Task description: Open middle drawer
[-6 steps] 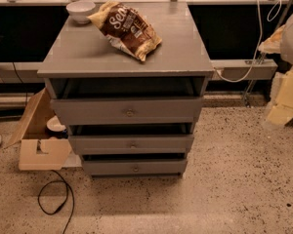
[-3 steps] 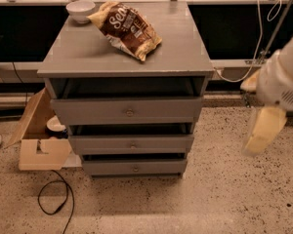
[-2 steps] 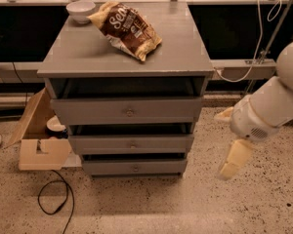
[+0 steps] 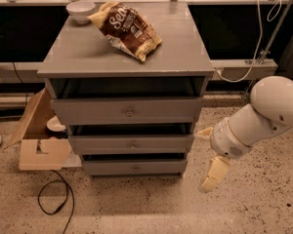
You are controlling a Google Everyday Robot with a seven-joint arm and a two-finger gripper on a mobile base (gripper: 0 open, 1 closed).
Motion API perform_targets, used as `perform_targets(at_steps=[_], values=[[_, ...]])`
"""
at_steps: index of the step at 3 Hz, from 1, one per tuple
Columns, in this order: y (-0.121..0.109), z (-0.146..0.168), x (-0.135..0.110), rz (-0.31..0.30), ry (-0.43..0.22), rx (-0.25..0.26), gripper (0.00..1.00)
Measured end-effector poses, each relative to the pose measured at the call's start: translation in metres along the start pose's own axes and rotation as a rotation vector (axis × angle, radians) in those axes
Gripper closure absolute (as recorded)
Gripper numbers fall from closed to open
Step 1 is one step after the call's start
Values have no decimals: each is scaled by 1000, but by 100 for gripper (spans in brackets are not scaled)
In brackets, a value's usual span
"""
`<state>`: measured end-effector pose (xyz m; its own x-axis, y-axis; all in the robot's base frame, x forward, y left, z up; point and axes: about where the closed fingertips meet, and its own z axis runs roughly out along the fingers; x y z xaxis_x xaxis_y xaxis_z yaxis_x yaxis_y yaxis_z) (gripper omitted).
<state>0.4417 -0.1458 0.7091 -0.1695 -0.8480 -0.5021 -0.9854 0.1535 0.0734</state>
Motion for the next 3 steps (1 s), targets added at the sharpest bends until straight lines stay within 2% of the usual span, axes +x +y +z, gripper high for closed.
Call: perform_targets(at_steps=[1, 2, 3], values=[[-15, 28, 11, -5, 32, 22, 0], [-39, 74, 35, -23, 74, 82, 0], [-67, 114, 44, -61, 82, 149, 0]])
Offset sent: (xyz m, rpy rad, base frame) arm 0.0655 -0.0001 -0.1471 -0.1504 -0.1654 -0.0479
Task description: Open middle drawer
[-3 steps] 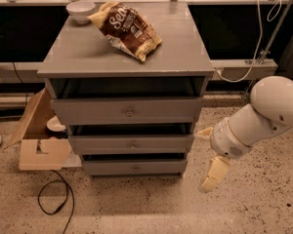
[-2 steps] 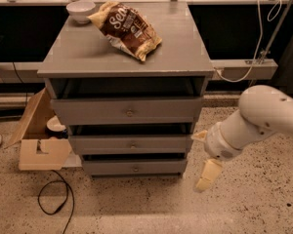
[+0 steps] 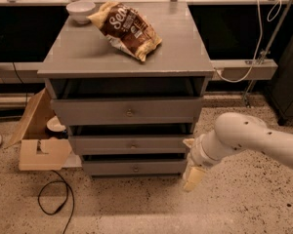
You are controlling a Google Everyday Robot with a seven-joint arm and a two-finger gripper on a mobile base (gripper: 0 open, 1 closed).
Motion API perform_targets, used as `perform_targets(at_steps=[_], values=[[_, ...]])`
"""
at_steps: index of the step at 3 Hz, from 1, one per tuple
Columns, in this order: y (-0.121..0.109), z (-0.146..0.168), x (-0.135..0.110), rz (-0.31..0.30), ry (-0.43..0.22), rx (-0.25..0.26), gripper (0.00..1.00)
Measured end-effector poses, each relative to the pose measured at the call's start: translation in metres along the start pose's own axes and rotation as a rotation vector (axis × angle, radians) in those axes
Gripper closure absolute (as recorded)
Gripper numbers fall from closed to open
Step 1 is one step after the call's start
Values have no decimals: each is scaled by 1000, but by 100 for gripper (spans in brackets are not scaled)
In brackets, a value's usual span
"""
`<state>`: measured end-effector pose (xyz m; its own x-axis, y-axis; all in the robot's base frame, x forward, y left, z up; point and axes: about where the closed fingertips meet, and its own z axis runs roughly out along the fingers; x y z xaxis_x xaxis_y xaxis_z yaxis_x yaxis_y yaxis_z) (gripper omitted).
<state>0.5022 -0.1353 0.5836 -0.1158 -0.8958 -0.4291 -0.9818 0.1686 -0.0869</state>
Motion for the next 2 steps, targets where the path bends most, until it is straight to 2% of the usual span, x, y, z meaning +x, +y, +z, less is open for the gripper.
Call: perform_targets(at_steps=[1, 2], values=[[-20, 32, 0, -14, -31, 45, 0], [-21, 34, -1, -18, -30, 43, 0]])
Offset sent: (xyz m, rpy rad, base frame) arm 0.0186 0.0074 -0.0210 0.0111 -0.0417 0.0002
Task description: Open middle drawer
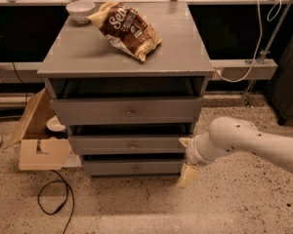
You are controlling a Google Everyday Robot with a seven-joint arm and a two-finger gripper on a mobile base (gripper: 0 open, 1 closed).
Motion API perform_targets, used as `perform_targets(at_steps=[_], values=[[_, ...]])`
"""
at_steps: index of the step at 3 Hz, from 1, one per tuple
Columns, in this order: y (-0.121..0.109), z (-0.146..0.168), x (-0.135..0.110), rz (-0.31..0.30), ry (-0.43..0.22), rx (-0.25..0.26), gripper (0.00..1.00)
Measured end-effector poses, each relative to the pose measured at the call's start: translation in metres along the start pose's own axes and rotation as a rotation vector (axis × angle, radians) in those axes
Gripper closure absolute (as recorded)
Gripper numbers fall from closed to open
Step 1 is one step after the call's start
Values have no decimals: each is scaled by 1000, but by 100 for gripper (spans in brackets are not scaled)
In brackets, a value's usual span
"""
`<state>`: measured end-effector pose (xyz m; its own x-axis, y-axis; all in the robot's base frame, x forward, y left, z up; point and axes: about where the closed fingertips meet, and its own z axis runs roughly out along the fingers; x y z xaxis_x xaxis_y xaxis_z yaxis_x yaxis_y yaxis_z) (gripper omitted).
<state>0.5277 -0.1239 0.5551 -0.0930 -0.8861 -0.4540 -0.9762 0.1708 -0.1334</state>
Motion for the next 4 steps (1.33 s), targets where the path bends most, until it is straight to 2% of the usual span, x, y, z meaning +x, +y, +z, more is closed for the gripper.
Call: perform_targets(at_steps=[1, 2, 3, 4], values=[[-11, 24, -3, -59, 59, 23, 0], [-42, 67, -4, -153, 143, 76, 0], [-72, 111, -1, -216, 163, 80, 0], [-93, 134, -1, -241, 136, 72, 0]])
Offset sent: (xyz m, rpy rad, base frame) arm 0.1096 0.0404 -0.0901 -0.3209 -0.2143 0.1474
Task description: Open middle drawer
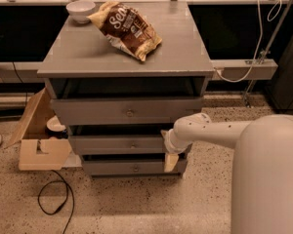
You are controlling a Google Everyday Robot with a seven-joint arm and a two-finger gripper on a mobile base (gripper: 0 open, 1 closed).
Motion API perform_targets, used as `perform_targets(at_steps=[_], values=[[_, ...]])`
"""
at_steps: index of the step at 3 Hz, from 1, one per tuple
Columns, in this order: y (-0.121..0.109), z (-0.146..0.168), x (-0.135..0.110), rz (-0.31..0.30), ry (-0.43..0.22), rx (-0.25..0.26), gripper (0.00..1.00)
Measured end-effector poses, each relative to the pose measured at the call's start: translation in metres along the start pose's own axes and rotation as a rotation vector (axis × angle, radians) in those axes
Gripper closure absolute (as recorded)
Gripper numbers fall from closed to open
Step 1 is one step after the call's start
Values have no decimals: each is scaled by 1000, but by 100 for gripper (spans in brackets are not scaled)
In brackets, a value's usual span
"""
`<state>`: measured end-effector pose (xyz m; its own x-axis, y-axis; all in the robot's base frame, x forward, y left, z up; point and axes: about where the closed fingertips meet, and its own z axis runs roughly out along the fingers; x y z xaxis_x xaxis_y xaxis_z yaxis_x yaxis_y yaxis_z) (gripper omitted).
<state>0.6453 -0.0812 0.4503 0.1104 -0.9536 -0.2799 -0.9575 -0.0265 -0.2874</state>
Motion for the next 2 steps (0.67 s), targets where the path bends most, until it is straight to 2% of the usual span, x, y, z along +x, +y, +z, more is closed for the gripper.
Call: perform_targets(at_steps=[1, 2], values=[[-25, 27, -2, -19, -19, -5, 0], [-38, 40, -3, -18, -28, 1, 0]])
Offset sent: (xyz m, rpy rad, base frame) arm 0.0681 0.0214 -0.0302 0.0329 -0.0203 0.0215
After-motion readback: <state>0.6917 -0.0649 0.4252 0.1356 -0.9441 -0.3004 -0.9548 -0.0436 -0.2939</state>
